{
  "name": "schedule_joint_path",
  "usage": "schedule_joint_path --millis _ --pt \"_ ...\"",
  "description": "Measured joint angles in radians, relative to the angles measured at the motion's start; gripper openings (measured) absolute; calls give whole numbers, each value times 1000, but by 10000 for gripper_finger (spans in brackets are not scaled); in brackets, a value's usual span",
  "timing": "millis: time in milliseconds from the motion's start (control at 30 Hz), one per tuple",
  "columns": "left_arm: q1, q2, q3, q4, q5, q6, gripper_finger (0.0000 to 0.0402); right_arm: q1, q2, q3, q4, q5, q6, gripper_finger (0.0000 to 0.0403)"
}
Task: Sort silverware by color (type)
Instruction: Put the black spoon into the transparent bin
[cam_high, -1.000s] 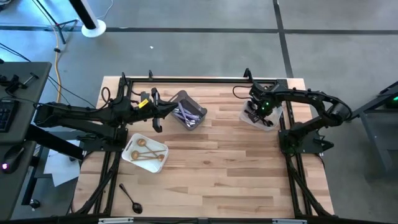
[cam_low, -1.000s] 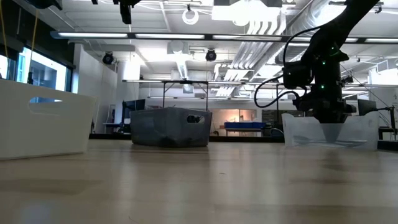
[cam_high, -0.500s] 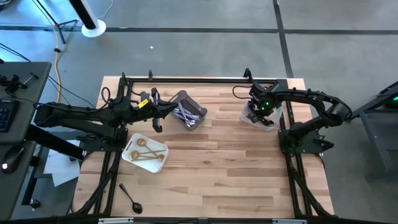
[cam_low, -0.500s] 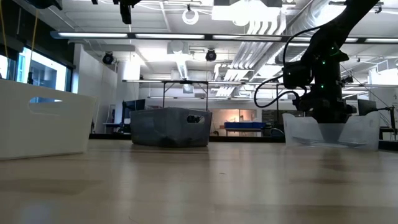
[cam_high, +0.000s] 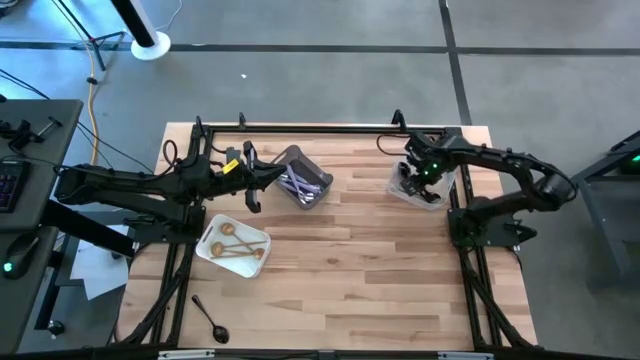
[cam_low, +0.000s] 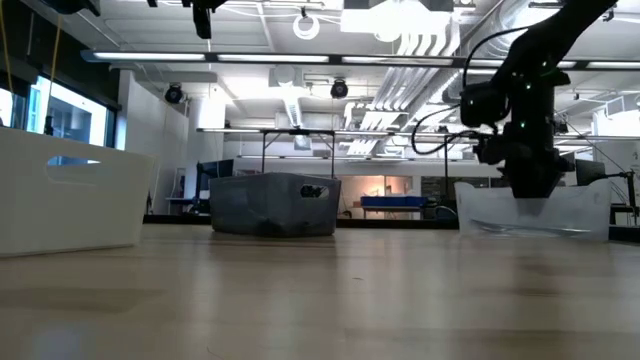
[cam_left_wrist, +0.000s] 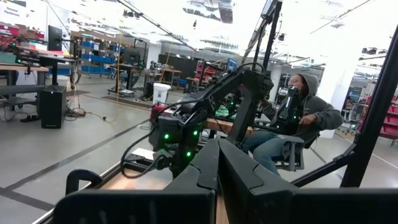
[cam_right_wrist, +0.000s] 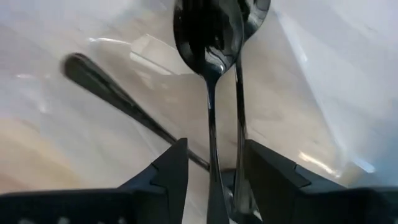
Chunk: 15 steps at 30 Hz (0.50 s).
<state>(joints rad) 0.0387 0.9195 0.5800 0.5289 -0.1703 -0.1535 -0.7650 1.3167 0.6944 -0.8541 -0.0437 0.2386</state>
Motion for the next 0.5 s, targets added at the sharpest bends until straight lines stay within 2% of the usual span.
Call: schedule_joint_path --millis 267,500 --pt "0 0 0 0 0 0 0 28 -182 115 -40 2 0 140" --pt "0 0 0 -2 0 0 0 131 -414 143 149 1 39 139"
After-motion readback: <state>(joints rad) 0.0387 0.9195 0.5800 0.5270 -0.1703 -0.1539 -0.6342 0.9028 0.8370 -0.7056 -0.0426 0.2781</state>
